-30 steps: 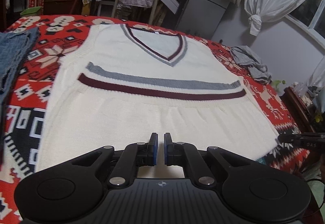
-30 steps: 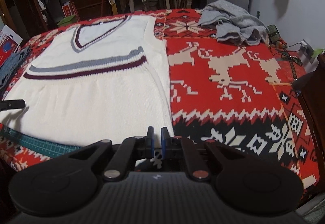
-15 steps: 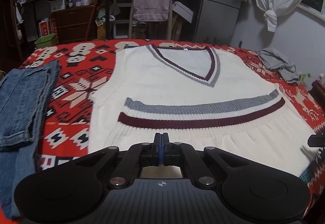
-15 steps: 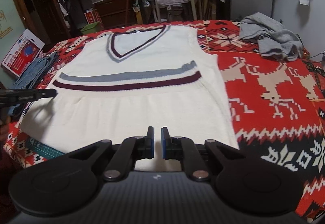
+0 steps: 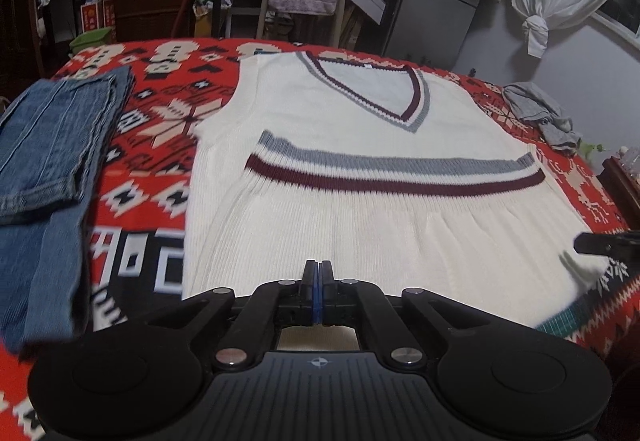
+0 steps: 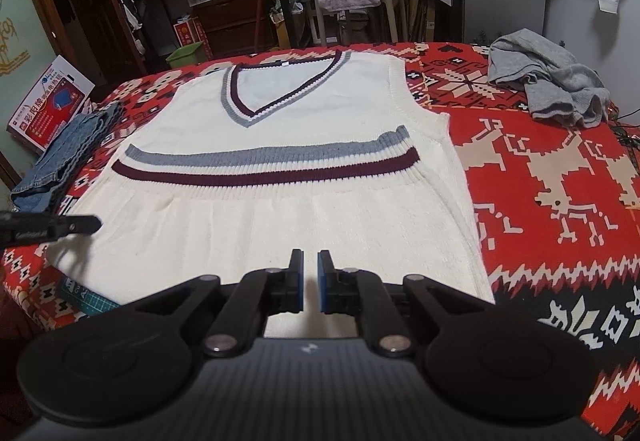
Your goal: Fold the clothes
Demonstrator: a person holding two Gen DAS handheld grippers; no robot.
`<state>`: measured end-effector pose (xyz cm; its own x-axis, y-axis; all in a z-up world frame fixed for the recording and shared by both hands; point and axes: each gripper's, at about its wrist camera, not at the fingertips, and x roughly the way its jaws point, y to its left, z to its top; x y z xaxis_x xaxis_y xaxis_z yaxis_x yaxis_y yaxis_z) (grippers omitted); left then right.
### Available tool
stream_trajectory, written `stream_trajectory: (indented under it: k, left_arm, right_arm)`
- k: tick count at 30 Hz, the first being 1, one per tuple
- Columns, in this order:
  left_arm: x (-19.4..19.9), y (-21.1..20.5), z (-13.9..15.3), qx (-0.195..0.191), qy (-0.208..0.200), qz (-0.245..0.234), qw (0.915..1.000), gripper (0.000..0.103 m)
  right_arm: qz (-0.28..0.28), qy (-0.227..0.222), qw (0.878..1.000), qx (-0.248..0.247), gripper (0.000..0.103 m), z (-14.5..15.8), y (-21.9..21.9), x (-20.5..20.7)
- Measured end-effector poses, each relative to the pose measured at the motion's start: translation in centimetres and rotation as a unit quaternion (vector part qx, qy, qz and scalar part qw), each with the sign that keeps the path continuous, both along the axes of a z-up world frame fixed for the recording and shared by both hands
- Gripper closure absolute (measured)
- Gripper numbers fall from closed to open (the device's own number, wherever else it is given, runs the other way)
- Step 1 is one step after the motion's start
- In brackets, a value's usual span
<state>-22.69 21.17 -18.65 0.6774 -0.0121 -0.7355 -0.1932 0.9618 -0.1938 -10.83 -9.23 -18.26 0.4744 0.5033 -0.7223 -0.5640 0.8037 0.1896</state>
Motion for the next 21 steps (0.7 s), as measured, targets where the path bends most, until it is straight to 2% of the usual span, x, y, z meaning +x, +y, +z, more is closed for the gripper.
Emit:
stream_trajectory:
  k: [8,10,17,21]
  left_arm:
    - [-2.5,-0.1,0.6,-0.021,0.023,0.007,0.9995,0.102]
    - [-2.3,-0.1,1.0,-0.021,0.017,0.005,0.9996,0.102]
    - [3.1,0.1,1.5,-0.011,-0.021,0.004,0.9997,0.100]
    - [5.0,-0.1,0.7,-0.010,-0.013,0.002,0.9999,0.100]
  right_arm:
    - [-0.004,0.001,1.000,0.006,0.095,-0.1,-0.2,0.4]
    - [-0.006,0.001,1.000,0.008,0.095,-0.1,-0.4,0.4]
    - [-0.012,-0.001,1.000,0.012,0.095,0.2,-0.9,0.0]
    - [-0.018,-0.005,1.000,0.015,0.095,0.6,-1.2,-0.2]
